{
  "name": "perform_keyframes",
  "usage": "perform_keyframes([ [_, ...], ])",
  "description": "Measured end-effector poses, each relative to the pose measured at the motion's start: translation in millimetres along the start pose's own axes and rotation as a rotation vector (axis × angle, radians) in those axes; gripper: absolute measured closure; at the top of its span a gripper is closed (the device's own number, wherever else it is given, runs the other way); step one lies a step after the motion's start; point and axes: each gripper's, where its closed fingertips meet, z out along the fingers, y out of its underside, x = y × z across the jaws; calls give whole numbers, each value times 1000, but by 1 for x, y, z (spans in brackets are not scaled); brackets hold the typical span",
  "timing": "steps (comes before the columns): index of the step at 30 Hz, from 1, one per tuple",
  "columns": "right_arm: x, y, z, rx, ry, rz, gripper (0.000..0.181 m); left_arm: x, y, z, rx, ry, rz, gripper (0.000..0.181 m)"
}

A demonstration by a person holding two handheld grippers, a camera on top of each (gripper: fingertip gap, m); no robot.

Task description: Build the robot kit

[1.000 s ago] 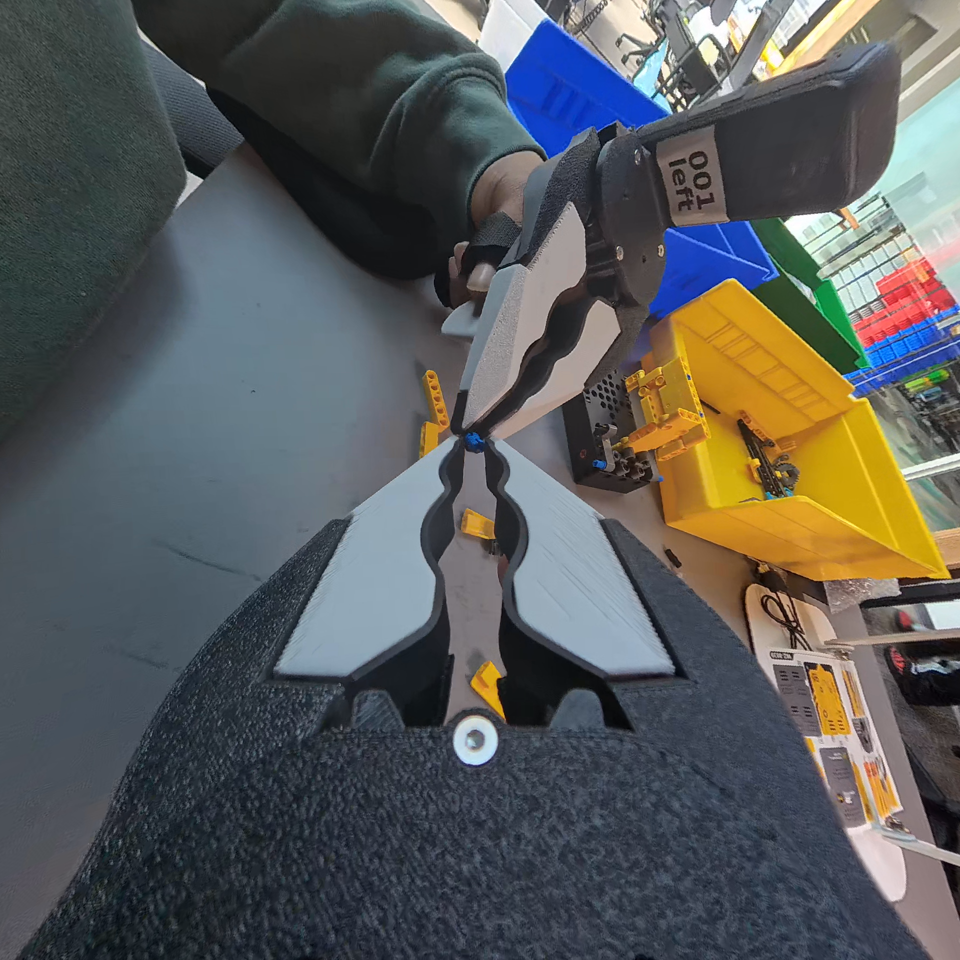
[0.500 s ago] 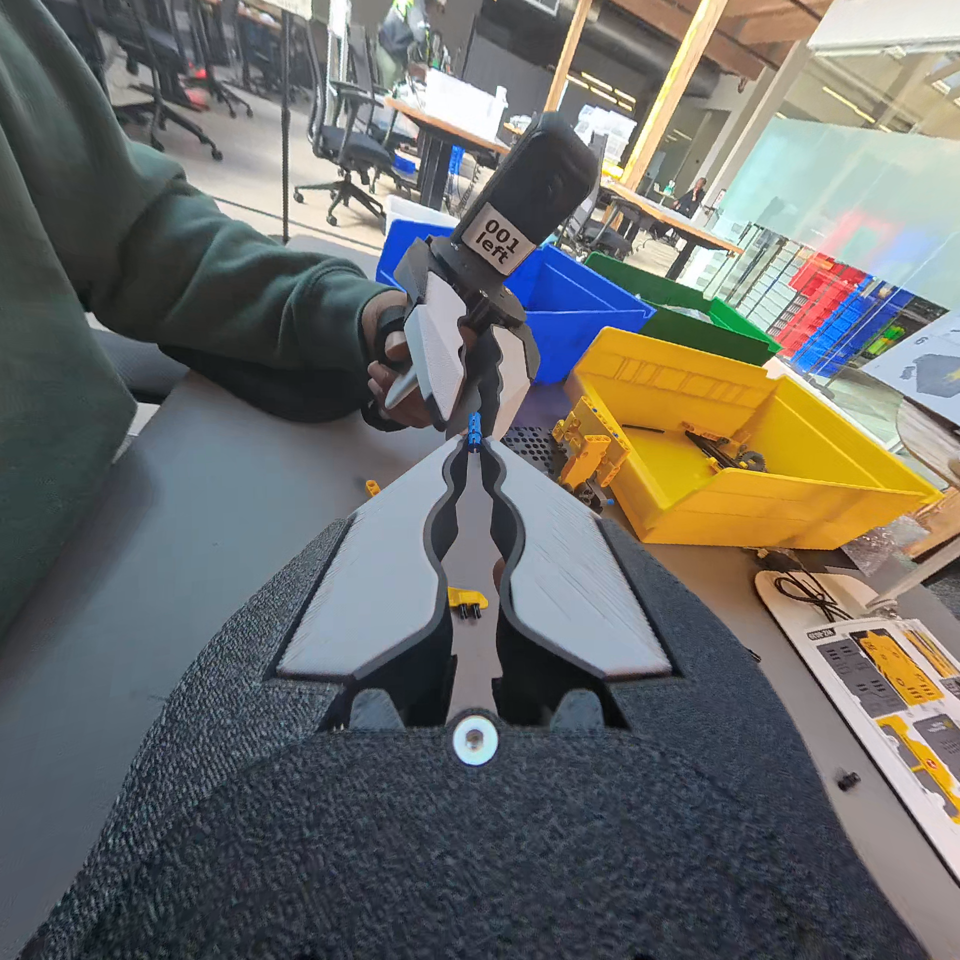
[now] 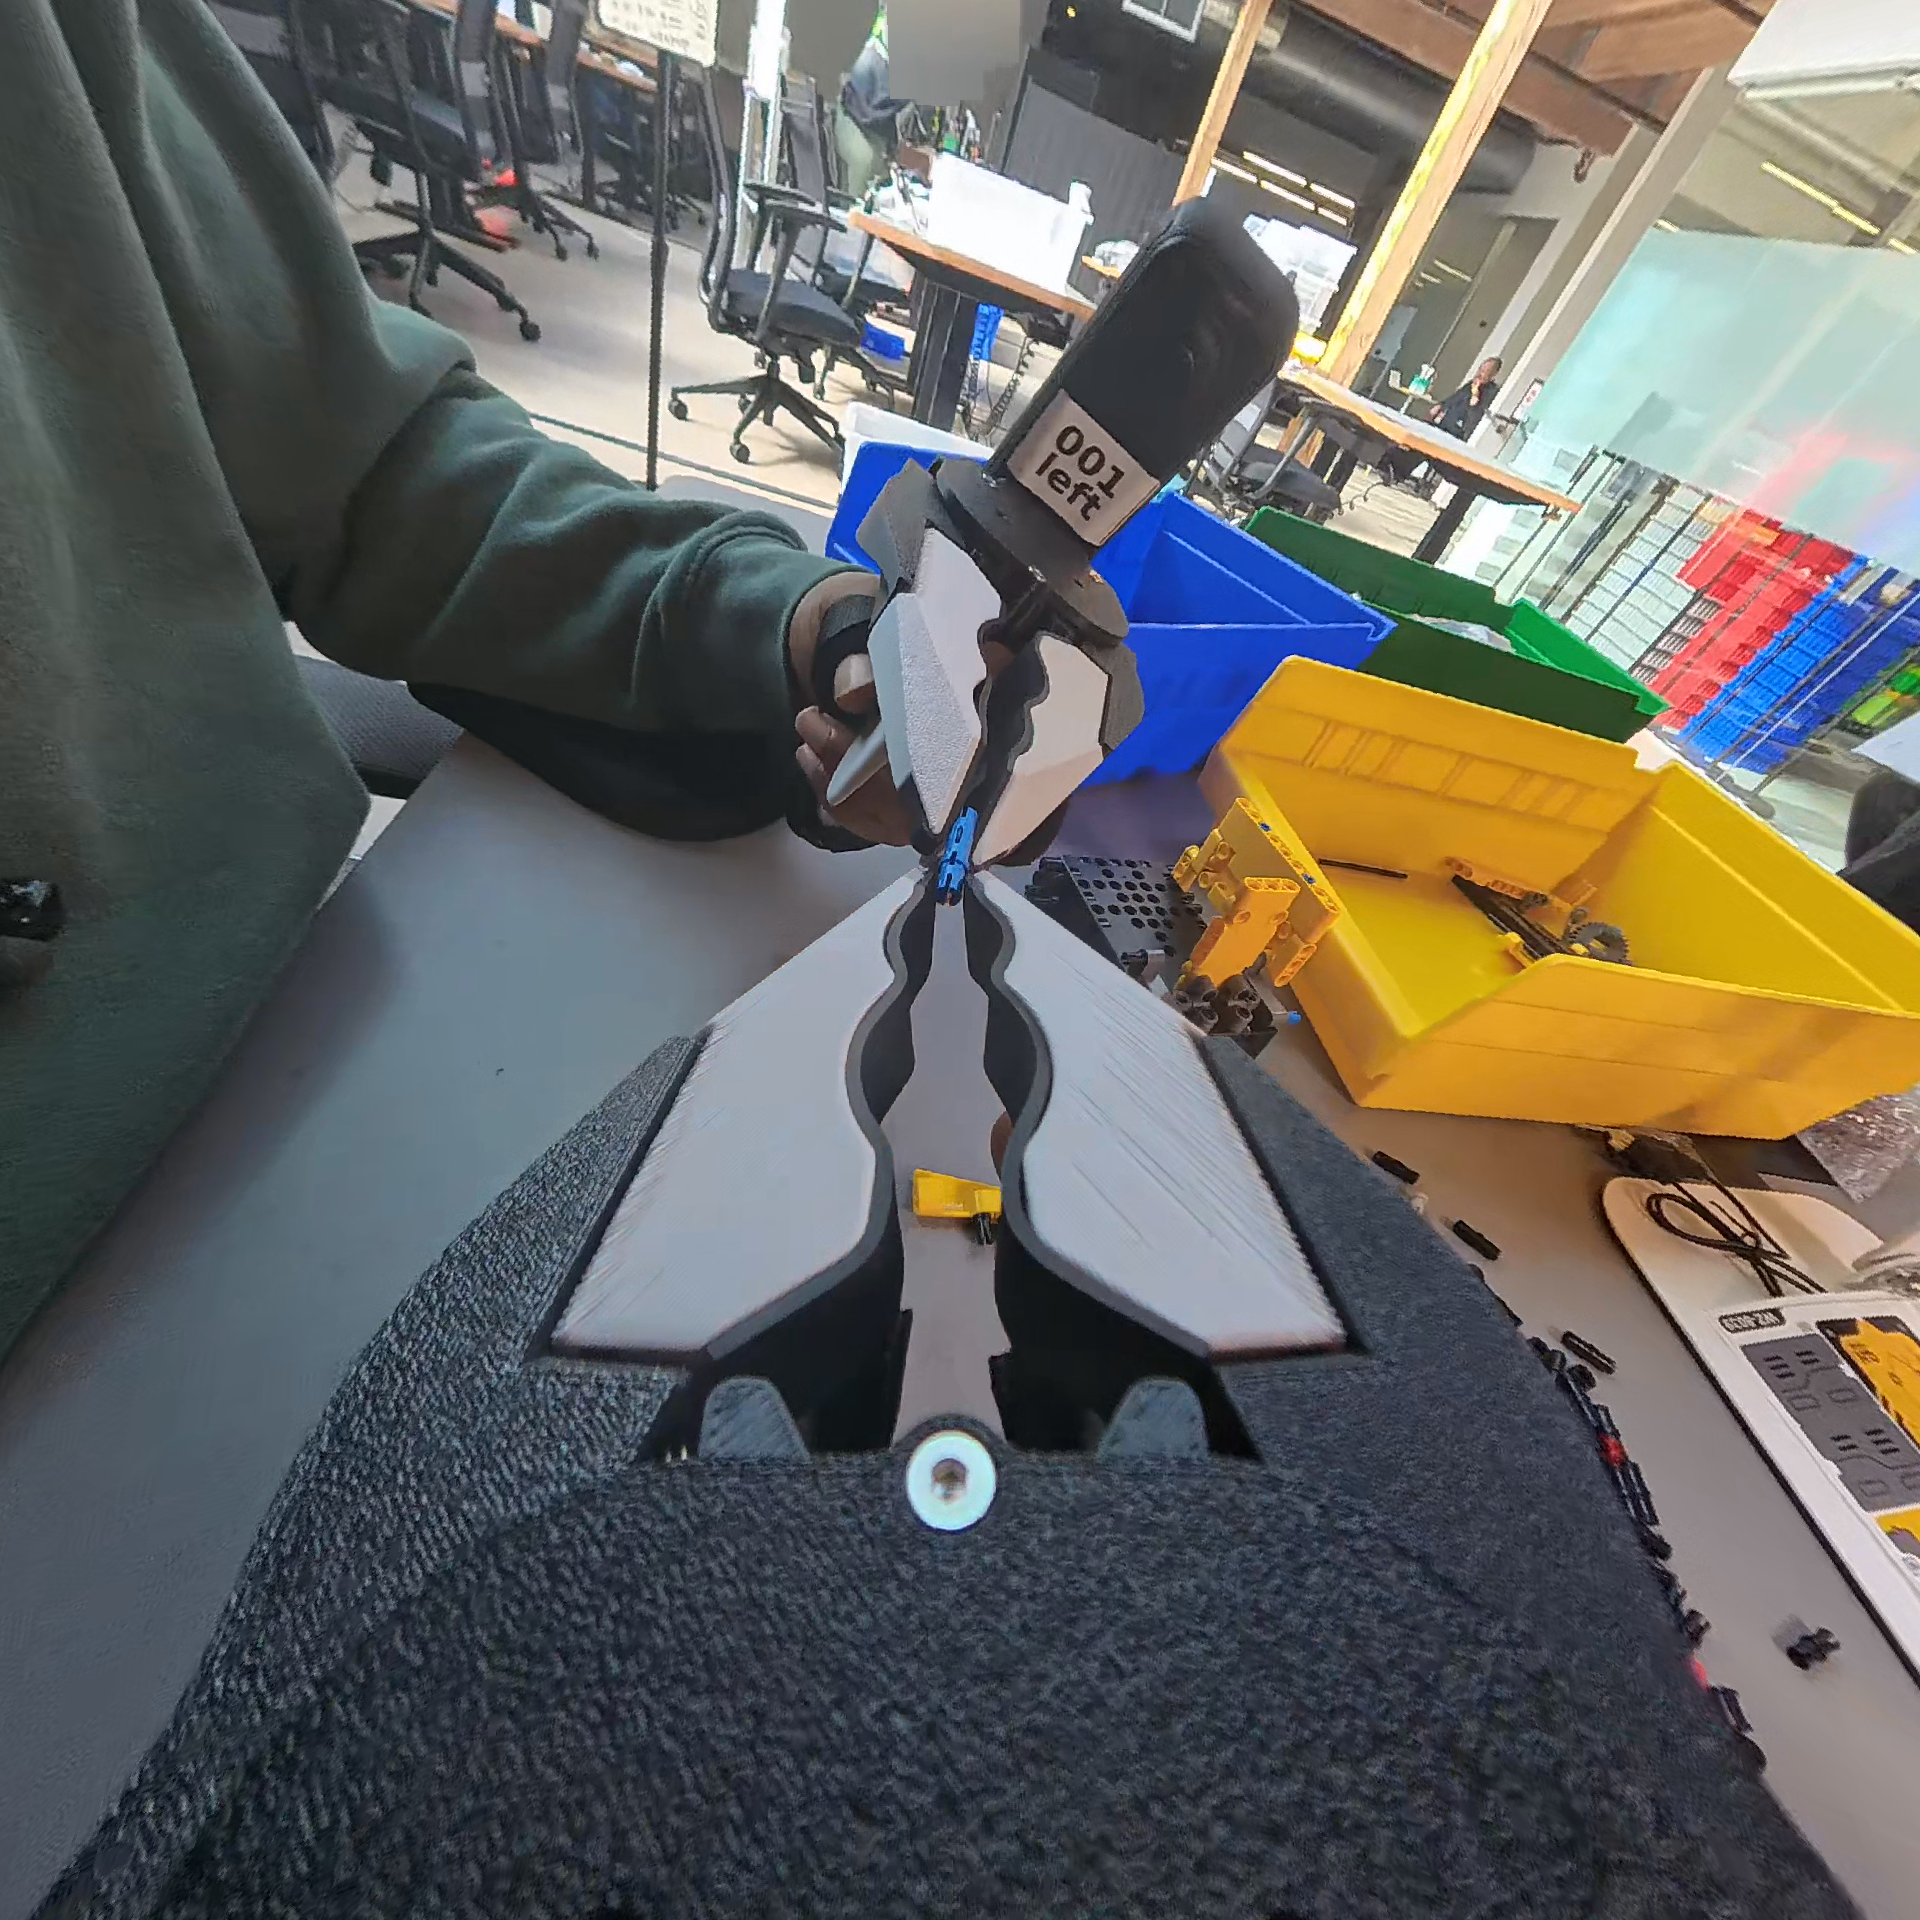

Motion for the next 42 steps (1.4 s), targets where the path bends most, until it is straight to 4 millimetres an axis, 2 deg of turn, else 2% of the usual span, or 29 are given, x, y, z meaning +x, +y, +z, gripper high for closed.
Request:
perform_keyframes([
  [4,-11,10,4,-65,-32,-70,169,2,8,2,-39,23,-13,178],
  [13,-13,11,4,-90,-31,-82,163,1,10,2,-48,27,-36,178],
  [18,-12,10,5,-85,-17,-91,164,2,9,1,-49,29,-39,178],
  [21,-9,8,4,-79,9,-110,177,4,10,2,-54,43,-44,179],
  [30,-9,6,2,-60,-6,-81,177,5,9,2,-46,57,-57,178],
  [34,-9,4,0,-54,-17,-47,165,5,7,0,-37,59,-57,178],
  [42,-14,6,2,-74,-34,-66,176,9,13,5,-55,88,-67,178],
])
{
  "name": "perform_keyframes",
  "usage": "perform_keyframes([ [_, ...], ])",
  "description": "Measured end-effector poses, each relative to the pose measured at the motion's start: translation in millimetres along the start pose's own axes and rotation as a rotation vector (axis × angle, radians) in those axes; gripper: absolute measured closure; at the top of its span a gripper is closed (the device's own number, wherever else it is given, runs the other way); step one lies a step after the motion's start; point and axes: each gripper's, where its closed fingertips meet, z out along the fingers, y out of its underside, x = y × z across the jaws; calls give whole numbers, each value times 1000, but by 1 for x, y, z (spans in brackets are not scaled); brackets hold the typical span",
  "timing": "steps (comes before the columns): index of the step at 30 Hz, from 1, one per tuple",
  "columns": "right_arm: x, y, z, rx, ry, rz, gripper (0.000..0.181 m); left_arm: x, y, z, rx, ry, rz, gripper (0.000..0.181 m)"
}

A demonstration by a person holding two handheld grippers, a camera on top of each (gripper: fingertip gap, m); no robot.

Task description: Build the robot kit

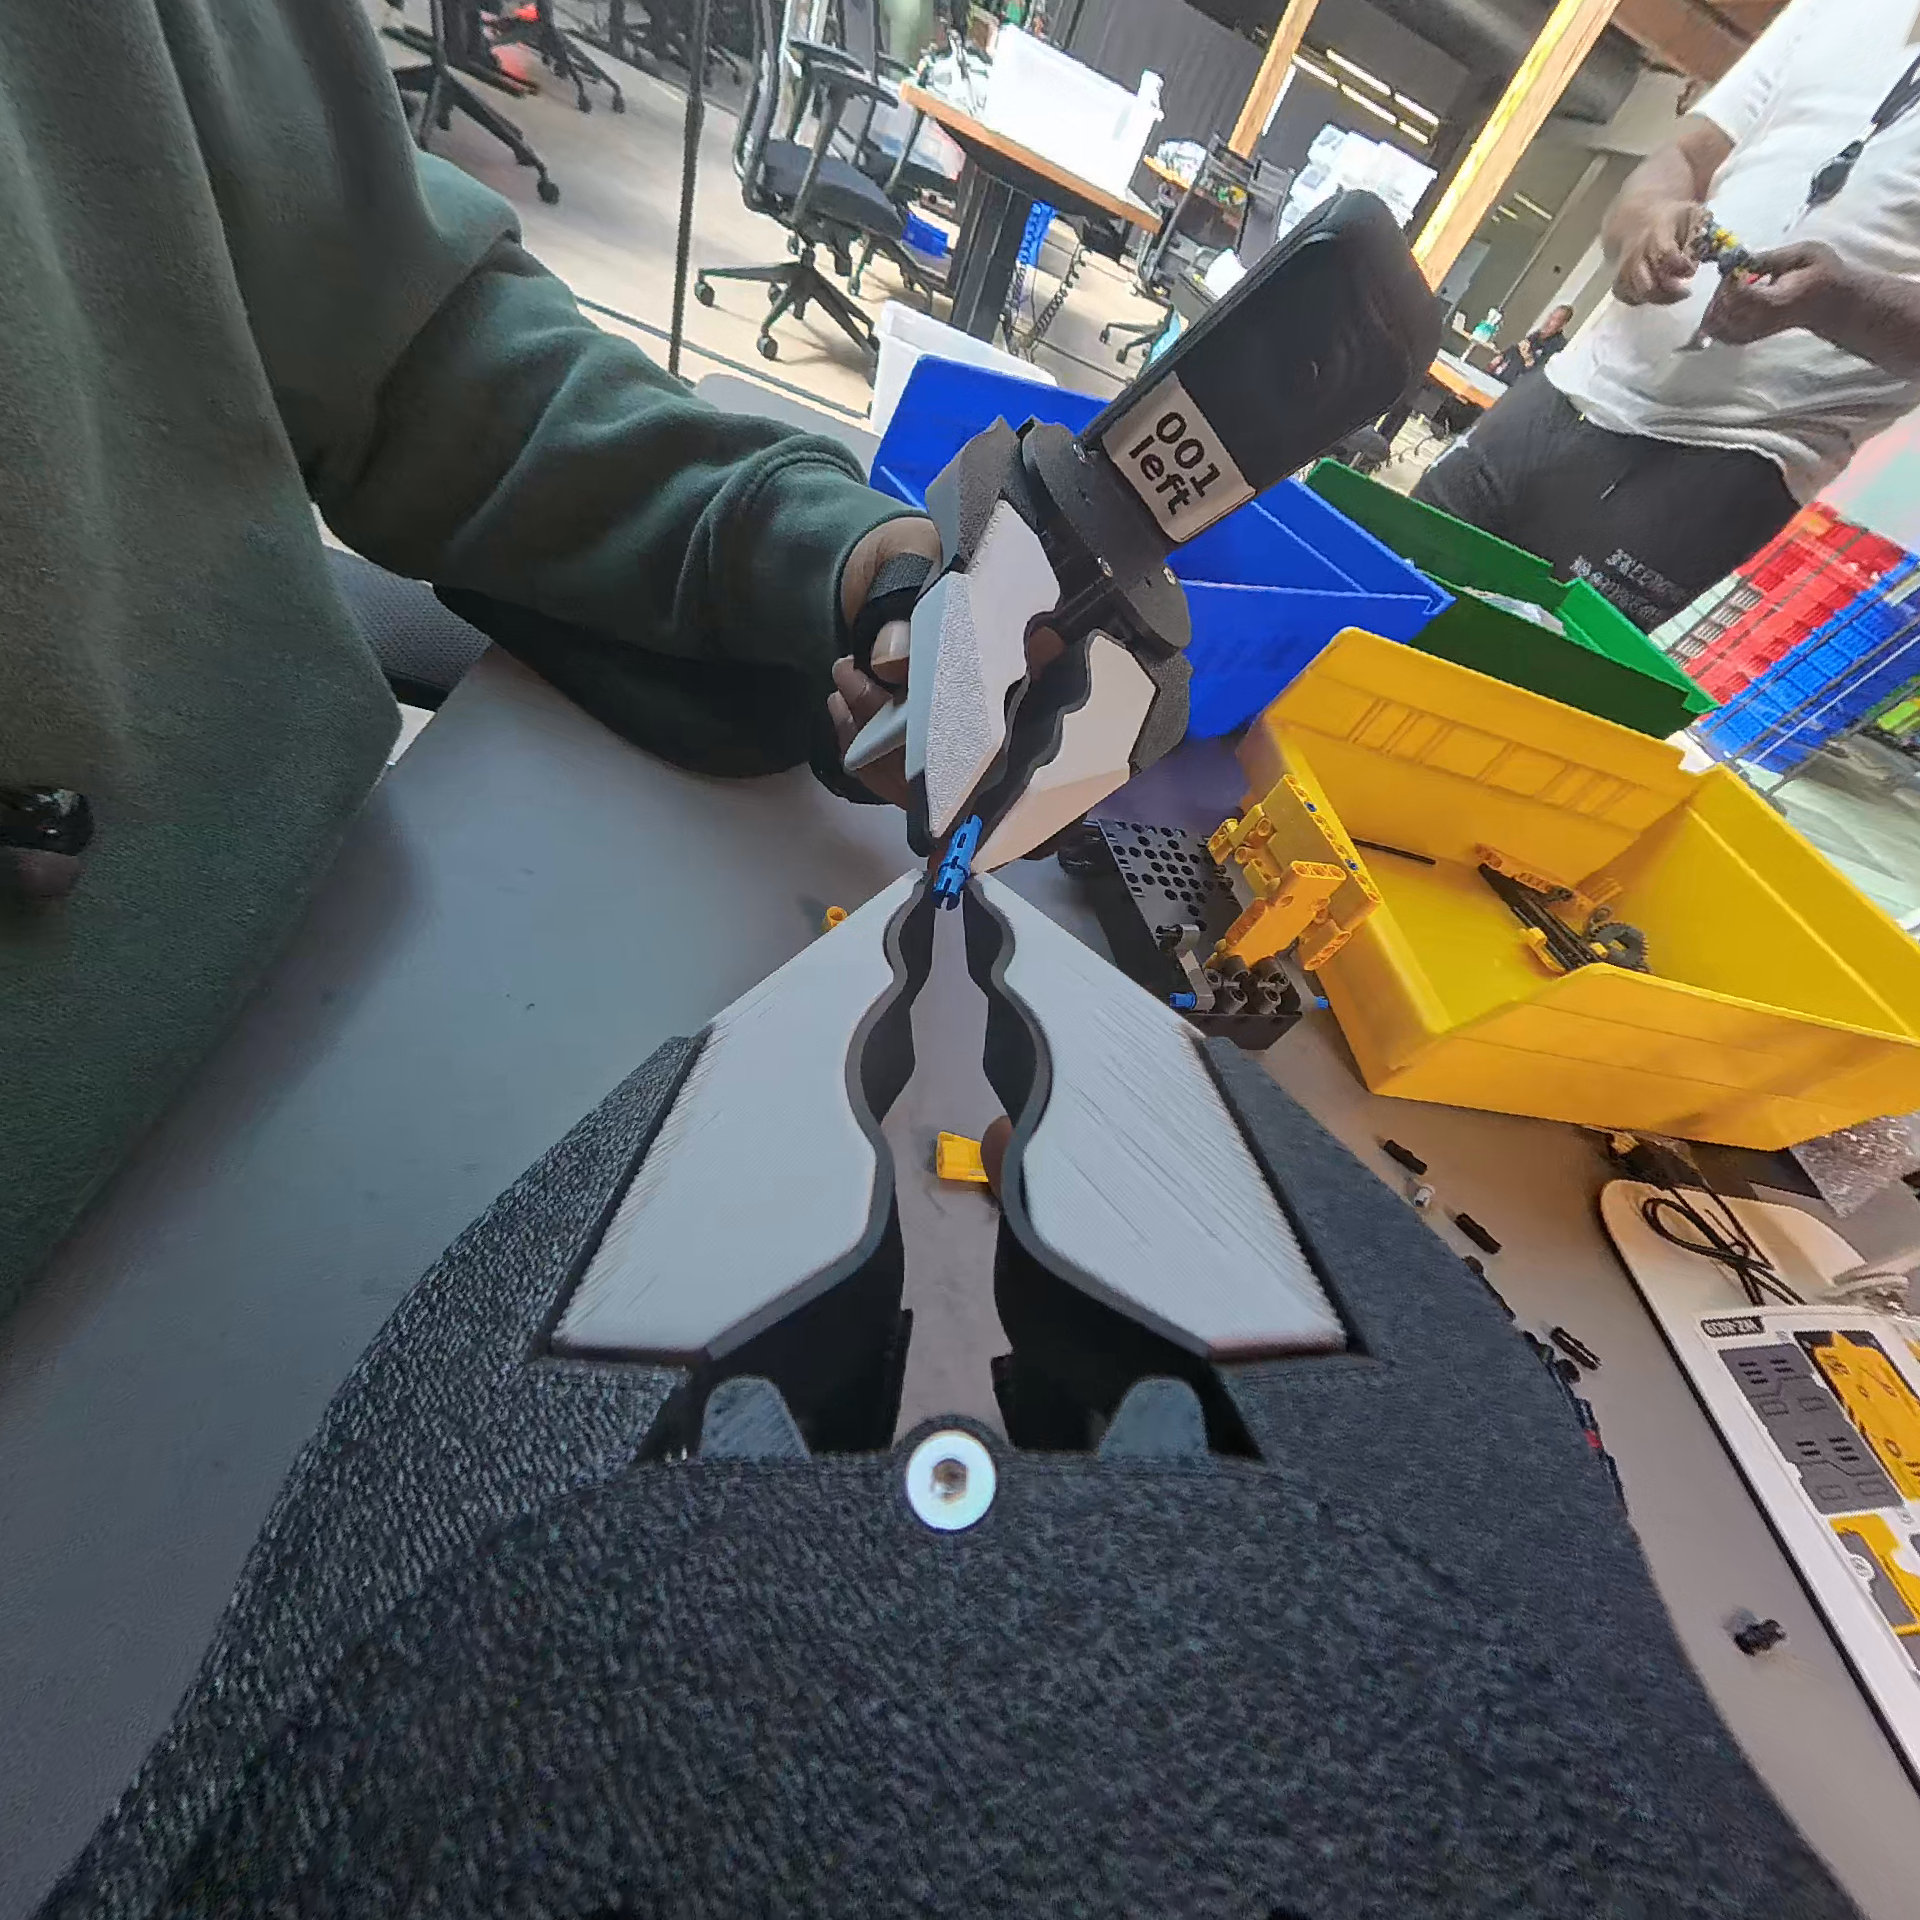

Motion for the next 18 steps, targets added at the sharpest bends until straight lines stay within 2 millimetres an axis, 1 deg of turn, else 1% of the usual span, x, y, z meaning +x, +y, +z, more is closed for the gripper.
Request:
perform_keyframes([
  [7,6,3,1,6,17,32,177,-5,-1,-2,8,-20,-5,178],
  [9,5,2,0,11,17,27,176,-4,-1,-2,12,-16,-5,178],
  [10,5,2,0,12,14,28,173,-4,-2,-3,17,-16,-4,178],
  [18,6,-6,-2,50,23,29,172,-4,-1,-2,16,-13,-6,178],
])
